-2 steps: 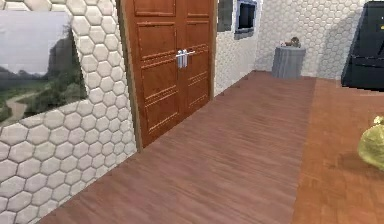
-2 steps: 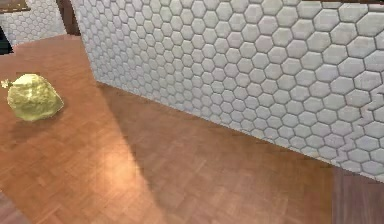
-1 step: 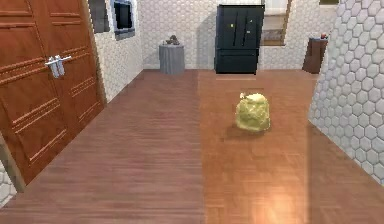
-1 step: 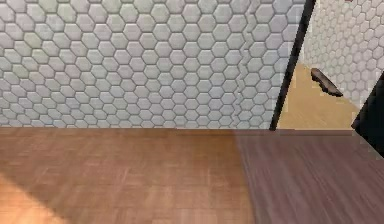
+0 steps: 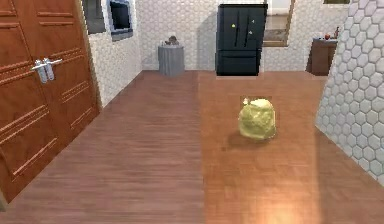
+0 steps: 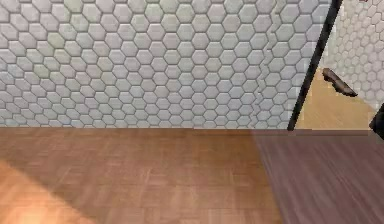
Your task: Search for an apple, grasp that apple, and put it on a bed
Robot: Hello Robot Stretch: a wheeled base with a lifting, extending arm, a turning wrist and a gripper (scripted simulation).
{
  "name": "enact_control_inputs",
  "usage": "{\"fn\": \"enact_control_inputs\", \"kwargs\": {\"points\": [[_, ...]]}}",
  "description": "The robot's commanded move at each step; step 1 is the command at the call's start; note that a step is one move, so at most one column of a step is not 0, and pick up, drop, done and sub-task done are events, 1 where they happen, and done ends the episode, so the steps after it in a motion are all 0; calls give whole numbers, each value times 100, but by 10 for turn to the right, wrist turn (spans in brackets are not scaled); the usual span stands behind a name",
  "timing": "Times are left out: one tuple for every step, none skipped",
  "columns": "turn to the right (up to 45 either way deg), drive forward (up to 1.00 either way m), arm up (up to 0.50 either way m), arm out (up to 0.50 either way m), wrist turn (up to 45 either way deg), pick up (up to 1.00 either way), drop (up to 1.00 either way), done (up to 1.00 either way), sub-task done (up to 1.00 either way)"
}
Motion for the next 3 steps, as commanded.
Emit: {"fn": "enact_control_inputs", "kwargs": {"points": [[0,100,0,0,0,0,0,0,0],[0,100,0,0,0,0,0,0,0],[30,0,0,0,0,0,0,0,0]]}}
